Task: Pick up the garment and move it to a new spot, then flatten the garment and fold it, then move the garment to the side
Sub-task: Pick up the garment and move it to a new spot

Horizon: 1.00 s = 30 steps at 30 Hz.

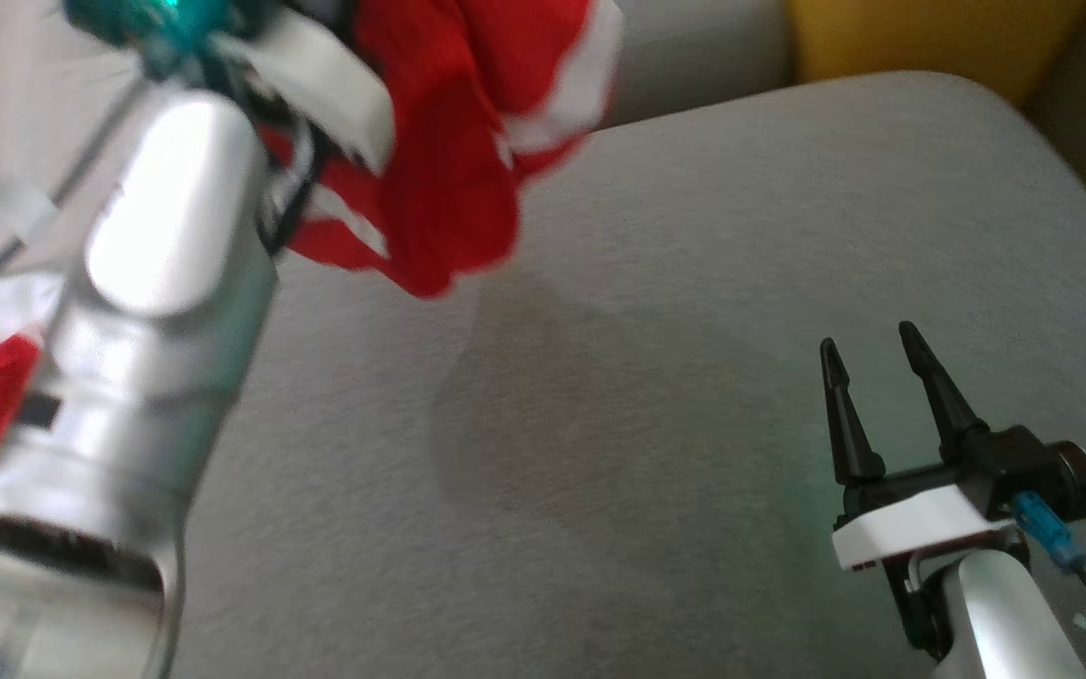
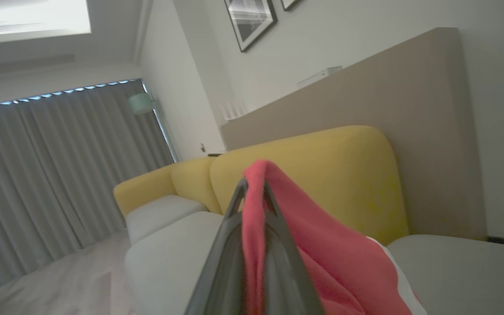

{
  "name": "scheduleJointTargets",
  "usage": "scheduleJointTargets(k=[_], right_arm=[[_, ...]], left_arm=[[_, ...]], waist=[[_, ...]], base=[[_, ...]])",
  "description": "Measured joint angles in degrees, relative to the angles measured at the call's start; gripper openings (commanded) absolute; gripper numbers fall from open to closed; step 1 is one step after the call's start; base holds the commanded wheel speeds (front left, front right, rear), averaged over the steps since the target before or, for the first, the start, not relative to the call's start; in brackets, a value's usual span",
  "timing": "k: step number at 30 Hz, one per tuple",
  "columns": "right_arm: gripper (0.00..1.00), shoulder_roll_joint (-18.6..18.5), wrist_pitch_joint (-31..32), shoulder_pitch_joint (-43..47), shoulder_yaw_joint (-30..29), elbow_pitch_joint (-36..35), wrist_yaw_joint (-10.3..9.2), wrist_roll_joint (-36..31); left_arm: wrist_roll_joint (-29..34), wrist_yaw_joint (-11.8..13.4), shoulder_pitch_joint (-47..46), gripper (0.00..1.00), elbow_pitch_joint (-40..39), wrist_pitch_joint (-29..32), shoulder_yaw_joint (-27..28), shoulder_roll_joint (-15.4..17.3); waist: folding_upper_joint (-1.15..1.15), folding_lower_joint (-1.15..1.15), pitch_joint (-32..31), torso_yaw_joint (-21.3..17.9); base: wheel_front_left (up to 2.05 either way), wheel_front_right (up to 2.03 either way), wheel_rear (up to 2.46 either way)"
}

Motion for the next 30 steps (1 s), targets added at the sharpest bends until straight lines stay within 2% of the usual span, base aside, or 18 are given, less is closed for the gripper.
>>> scheduleJointTargets(k=[4, 7, 12, 13, 14, 16, 17, 20, 24, 27, 30], right_arm=[[1.00, 0.01, 0.00, -0.06, 0.44, -0.45, 0.00, 0.96], [1.00, 0.01, -0.01, -0.14, 0.97, -0.51, 0.00, 1.92], [1.00, 0.09, -0.01, -1.26, 2.10, -0.53, 0.00, 4.43], [1.00, 0.09, 0.00, -1.64, 2.12, -0.42, 0.00, 4.82], [1.00, 0.08, -0.01, -1.90, 2.12, -0.25, 0.00, 5.14], [1.00, 0.09, 0.00, -2.02, 2.10, 0.24, 0.00, 5.65], [1.00, 0.09, 0.00, -2.02, 2.10, 0.24, 0.00, 5.65], [1.00, 0.11, 0.00, -1.96, 1.94, 1.13, 0.00, 5.86], [1.00, 0.15, 0.00, -1.60, 2.07, 1.65, 0.00, 5.94], [1.00, 0.19, 0.00, 0.57, 1.03, 1.75, 0.00, 6.37], [1.00, 0.22, 0.00, 3.24, -0.91, 1.81, 0.00, 7.35]], left_arm=[[-5.99, 0.00, 5.44, 0.00, -5.22, 3.19, -5.13, 1.49], [-7.91, -0.01, 8.45, 0.00, -7.13, 3.68, -8.13, 2.83], [-12.07, -0.01, 14.17, 0.00, -5.80, -2.60, -13.01, 3.15], [-12.92, -0.01, 15.67, 0.22, -4.13, -4.07, -12.98, 2.88], [-13.08, 0.16, 17.01, 1.00, -2.10, -5.61, -12.96, 2.67], [-11.68, 2.19, 19.01, 1.00, 1.43, -7.92, -13.02, 2.47], [-11.68, 2.19, 19.01, 1.00, 1.43, -7.92, -13.02, 2.47], [-10.82, 6.42, 21.39, 1.00, 3.57, -8.96, -10.70, 0.94], [-8.01, 11.59, 26.61, 1.00, -4.08, -9.14, -4.10, -1.10], [-4.70, 13.62, 36.74, 1.00, -11.84, -9.13, 2.09, -2.81], [-2.38, 13.86, 45.30, 1.00, -16.18, -9.13, 6.06, -3.81]], waist=[[0.00, 0.00, 0.33, -4.56], [0.00, 0.00, 1.50, -7.27], [0.00, 0.02, 5.22, -9.67], [0.00, 0.02, 5.96, -9.95], [0.00, 0.02, 6.66, -10.15], [0.00, 0.03, 7.78, -10.26], [0.00, 0.03, 7.78, -10.26], [0.00, 0.02, 8.27, -9.29], [0.00, 0.02, 7.65, -6.85], [0.00, 0.01, 6.05, -3.86], [0.00, 0.00, 4.43, -1.24]], base=[[0.00, 0.00, 0.00], [0.00, 0.00, 0.00], [0.00, 0.00, 0.00], [0.00, 0.00, 0.00], [0.00, 0.00, 0.00], [0.00, 0.00, 0.00], [0.00, 0.00, 0.00], [0.00, 0.00, 0.00], [0.00, 0.00, 0.00], [0.00, 0.00, 0.00], [0.00, 0.00, 0.00]])
